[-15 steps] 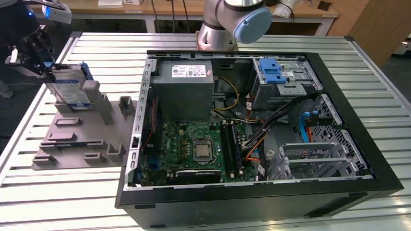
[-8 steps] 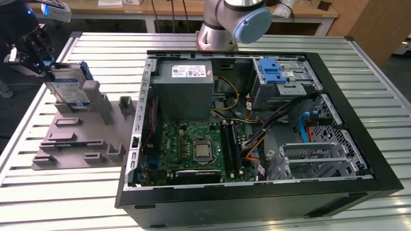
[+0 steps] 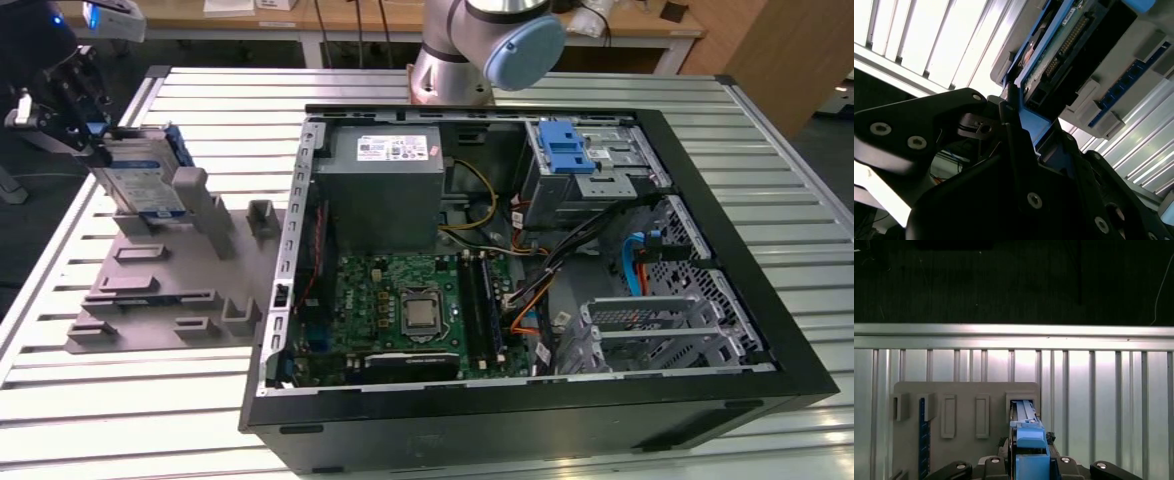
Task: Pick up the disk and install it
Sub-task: 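Pick up the disk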
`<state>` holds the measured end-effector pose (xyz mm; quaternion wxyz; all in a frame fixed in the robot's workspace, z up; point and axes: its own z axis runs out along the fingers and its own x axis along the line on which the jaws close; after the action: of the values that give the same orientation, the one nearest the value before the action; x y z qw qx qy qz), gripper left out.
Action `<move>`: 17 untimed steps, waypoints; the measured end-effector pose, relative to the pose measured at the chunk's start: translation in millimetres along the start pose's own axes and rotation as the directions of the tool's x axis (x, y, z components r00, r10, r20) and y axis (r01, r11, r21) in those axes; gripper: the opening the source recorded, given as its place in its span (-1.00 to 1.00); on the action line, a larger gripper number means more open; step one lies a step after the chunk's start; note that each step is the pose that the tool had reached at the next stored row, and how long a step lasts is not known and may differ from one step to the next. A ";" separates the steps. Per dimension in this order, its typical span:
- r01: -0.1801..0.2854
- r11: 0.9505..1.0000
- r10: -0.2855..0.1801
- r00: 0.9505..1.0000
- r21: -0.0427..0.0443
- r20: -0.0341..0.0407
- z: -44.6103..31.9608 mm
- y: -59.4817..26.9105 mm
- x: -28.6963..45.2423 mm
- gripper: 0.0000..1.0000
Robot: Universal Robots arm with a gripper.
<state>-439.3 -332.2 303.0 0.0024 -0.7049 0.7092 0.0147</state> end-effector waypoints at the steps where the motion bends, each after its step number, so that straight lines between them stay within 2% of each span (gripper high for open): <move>1: 0.000 1.000 0.000 1.000 0.000 0.000 -0.6 0.0 0.0 -0.27; 17: 0.000 1.000 0.000 1.000 0.000 0.000 -11.9 0.2 -0.3 -0.27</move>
<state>-439.3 -332.1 314.9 0.0024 -0.7049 0.7092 0.0147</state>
